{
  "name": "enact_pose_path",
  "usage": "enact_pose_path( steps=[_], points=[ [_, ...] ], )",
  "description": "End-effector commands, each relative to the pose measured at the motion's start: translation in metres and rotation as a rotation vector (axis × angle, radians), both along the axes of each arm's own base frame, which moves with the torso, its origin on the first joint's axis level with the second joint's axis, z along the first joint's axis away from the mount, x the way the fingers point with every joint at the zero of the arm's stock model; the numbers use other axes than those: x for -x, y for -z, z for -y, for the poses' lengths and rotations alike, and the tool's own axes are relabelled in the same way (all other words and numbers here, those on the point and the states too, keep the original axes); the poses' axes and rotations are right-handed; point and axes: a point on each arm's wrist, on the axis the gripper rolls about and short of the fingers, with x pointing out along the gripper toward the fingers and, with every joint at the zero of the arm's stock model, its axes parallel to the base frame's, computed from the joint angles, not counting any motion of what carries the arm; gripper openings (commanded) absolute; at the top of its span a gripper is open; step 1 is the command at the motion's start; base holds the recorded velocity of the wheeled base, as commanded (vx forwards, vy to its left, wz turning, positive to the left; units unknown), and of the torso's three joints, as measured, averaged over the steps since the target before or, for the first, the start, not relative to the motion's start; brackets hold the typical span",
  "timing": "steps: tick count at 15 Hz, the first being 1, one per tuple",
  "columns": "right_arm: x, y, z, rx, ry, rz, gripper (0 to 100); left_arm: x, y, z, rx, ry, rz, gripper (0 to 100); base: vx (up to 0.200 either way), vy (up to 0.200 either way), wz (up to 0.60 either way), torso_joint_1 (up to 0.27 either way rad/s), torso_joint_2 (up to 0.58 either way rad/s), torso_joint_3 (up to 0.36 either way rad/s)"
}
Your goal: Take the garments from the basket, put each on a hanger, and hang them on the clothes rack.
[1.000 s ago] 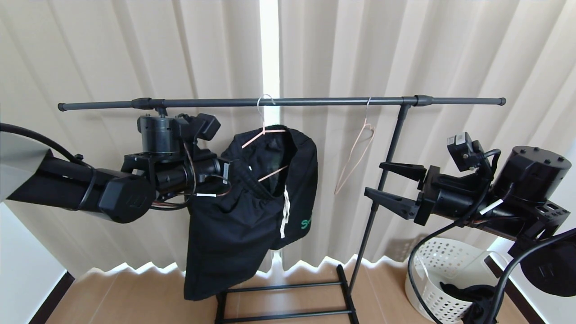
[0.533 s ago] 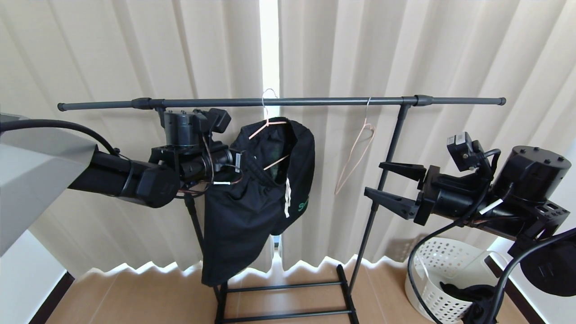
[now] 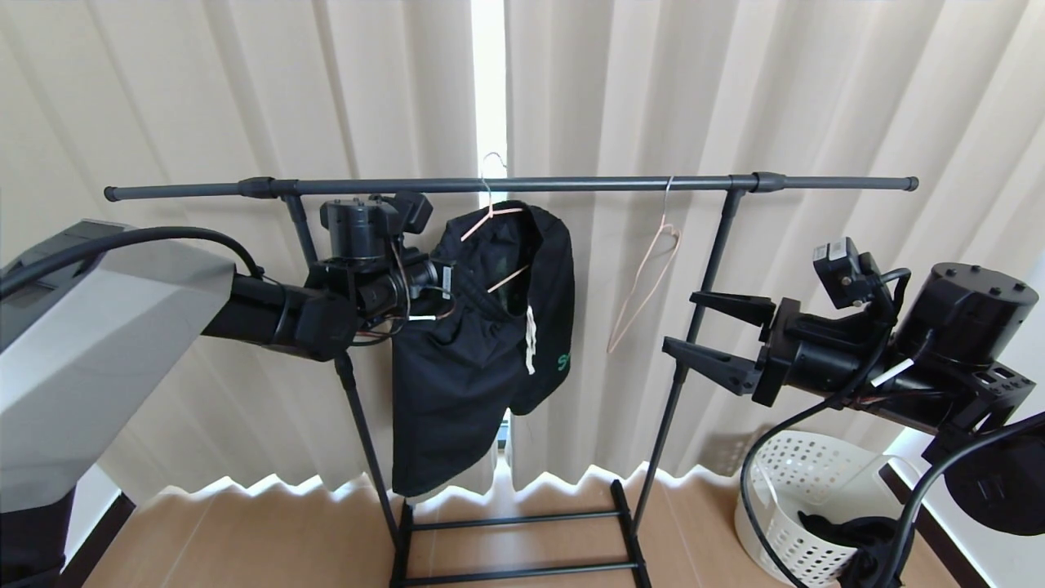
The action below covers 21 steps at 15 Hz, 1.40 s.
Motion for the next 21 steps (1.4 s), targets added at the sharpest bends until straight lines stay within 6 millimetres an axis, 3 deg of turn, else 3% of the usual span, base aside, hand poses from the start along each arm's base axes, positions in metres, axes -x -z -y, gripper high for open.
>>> enact_pose_path(
  steps=[1,10,20,21],
  points=[
    [0.0,0.001,0.0,0.001,-0.002,-0.003,100,-0.008,0.007,0.002,0.002,0.0,-0.001,0,0.0,0.0,0.0,0.0,0.0,0.0],
    [0.0,0.002,0.0,0.002,0.0,-0.003,100,-0.024,0.018,0.007,0.008,-0.002,0.007,0,0.0,0.0,0.0,0.0,0.0,0.0],
    [-0.001,0.002,0.0,0.002,0.0,-0.005,100,-0.022,0.026,0.005,0.005,-0.007,-0.025,0,0.0,0.0,0.0,0.0,0.0,0.0],
    [-0.001,0.002,0.0,0.003,-0.002,-0.006,100,-0.021,0.027,0.004,0.004,-0.009,-0.028,100,0.0,0.0,0.0,0.0,0.0,0.0]
  ],
)
